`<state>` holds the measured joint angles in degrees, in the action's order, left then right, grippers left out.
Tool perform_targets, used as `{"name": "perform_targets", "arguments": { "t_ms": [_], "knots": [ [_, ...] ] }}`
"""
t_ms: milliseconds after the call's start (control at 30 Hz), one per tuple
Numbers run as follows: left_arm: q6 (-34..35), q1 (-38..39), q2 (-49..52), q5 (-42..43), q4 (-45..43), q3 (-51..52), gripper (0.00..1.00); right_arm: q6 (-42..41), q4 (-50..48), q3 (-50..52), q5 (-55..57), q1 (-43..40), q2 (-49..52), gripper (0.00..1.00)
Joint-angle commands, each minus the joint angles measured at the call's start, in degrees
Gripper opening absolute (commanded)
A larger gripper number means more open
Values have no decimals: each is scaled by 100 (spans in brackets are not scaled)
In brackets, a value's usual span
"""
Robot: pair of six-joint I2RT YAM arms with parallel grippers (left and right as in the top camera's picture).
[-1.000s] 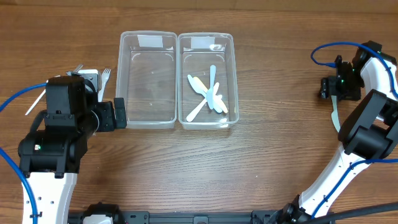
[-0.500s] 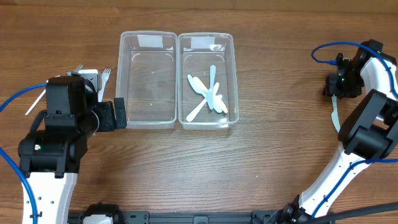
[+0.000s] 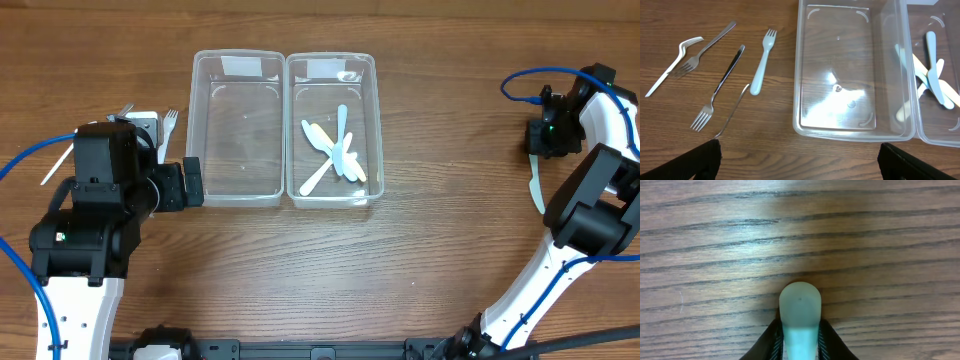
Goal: Pack container
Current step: 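Lower the right gripper and grasp the light-blue knife handle, then carry the light-blue knife into the right container and release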
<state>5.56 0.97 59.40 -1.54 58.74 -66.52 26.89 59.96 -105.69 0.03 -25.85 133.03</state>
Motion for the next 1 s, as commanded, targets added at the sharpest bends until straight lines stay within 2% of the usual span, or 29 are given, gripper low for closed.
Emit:
{"name": "perform_targets", "arguments": {
  "t_ms": [0,200,367,700,867,967],
  "knots": [
    [-127,-59,17,-35,-7,-125,100,-4,-13,0,-13,-26,109,18],
    [-127,-59,17,-33,-9,-125,100,-4,-15,0,-13,-26,109,15],
    [-127,-59,17,-35,-13,-125,100,-57,-17,-2,-11,-24,109,7],
    [-129,-59,17,-35,-31,-125,100,-619,177,-341,-39,74,35,5],
    [-129,-59,17,-37,-42,-125,100,-890,208,-697,-164,249,-448,5],
    [-131,-59,17,-39,-96,-125,100,-1318,254,-901,-166,398,-907,4]
  ]
}}
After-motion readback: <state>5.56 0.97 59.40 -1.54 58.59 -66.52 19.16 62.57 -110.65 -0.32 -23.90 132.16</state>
